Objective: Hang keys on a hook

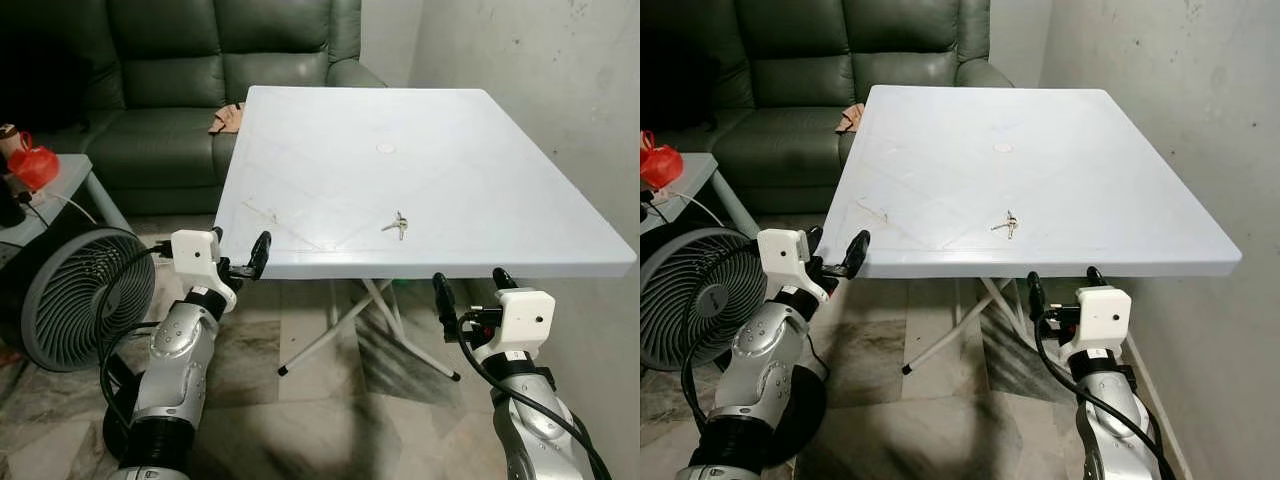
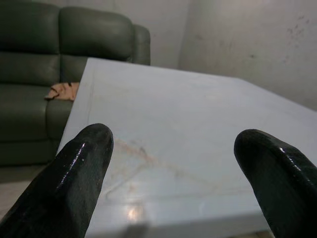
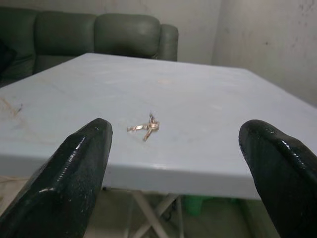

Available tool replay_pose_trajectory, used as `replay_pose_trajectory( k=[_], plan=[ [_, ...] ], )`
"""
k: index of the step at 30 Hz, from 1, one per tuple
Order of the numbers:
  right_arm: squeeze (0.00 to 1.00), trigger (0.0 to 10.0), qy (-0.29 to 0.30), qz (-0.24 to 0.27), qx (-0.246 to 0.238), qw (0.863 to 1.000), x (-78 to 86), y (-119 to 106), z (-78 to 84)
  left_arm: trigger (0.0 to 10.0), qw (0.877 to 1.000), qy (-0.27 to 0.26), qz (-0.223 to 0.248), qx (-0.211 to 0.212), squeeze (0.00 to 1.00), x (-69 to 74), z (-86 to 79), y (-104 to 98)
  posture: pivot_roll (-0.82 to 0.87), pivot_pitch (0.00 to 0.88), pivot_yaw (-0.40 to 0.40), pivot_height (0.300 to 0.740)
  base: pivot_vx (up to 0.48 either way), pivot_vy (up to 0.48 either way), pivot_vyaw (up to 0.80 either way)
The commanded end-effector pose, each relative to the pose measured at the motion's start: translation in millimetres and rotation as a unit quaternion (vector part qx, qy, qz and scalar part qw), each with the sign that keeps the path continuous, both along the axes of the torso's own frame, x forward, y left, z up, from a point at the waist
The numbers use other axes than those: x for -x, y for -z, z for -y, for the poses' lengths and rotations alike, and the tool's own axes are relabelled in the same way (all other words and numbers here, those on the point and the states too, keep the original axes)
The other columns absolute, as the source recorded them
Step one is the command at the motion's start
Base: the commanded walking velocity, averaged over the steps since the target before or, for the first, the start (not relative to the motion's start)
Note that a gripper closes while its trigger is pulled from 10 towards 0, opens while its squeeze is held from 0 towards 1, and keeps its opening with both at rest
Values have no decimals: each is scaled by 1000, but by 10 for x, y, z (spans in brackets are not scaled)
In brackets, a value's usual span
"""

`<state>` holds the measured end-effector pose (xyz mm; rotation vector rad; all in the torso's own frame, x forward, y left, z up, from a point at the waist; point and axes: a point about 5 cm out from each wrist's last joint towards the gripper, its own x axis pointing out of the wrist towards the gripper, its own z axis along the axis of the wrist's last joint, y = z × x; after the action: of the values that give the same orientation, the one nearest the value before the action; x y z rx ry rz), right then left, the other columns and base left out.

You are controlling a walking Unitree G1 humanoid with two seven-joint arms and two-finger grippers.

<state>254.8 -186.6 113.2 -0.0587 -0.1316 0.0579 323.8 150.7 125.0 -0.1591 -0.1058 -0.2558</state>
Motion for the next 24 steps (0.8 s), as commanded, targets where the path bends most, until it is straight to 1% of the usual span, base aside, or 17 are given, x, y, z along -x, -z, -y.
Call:
replay_pose_trajectory(
  k=[1, 16, 21, 24],
  plan=[
    [0, 10000, -6, 6, 0, 1000, -11, -48, -12, 10000, 1000, 2, 8, -9, 0, -33, 3, -66, -53, 0, -8, 740, 394, 0, 0],
    [0, 10000, -9, 5, 1, 1000, -21, -51, -8, 10000, 1000, 3, 9, -10, 0, -43, 6, -80, -48, 0, -8, 740, 393, 0, 0],
    [0, 10000, -10, 5, 1, 1000, -25, -53, -8, 10000, 1000, 3, 10, -10, 0, -44, 4, -87, -48, 0, -8, 740, 391, 240, 0],
    [0, 10000, -12, 5, 2, 1000, -27, -53, -11, 10000, 1000, 3, 12, -11, 0, -43, 2, -91, -48, 0, -8, 740, 386, 80, 0]
  ],
)
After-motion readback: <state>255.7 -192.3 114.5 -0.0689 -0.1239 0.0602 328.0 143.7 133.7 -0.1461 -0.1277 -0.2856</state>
